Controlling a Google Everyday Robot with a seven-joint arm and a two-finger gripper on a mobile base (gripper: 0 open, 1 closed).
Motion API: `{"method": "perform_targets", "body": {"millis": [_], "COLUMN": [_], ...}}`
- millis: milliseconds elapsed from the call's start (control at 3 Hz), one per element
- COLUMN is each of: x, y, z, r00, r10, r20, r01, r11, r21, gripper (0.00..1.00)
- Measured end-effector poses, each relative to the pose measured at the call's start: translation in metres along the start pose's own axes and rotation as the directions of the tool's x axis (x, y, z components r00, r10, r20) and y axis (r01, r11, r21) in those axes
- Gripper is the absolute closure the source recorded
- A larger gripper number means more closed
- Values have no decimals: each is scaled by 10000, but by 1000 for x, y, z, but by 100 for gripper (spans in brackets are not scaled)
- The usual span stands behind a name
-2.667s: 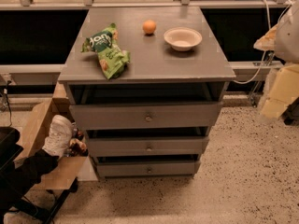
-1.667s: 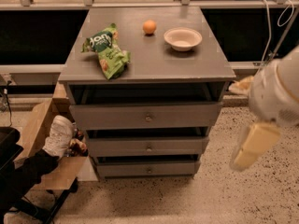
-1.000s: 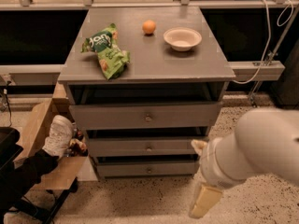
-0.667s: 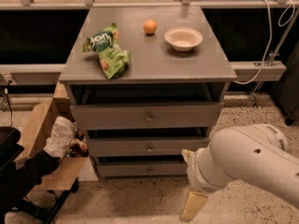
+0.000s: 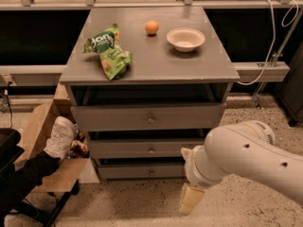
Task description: Open middle drawer
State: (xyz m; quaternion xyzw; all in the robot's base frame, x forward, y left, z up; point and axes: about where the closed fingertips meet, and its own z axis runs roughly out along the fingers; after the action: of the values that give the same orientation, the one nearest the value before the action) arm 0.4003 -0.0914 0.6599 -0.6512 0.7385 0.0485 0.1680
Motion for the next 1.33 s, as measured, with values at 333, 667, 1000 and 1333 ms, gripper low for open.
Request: {"method": "perform_targets", "body": {"millis": [333, 667, 1000, 1333], "x": [1, 15, 35, 46], "y": [-34, -58, -79, -101], "z": [39, 78, 110, 132], "r00": [10000, 9985, 9934, 9841], "r10": [29, 70, 172, 121], "r20": [-14, -535, -1137, -1773], "r01": [-29, -70, -165, -67], "r11": [10000, 10000, 9998, 9995], "r21": [3, -6, 73, 312], "gripper": [0, 0, 0, 0]}}
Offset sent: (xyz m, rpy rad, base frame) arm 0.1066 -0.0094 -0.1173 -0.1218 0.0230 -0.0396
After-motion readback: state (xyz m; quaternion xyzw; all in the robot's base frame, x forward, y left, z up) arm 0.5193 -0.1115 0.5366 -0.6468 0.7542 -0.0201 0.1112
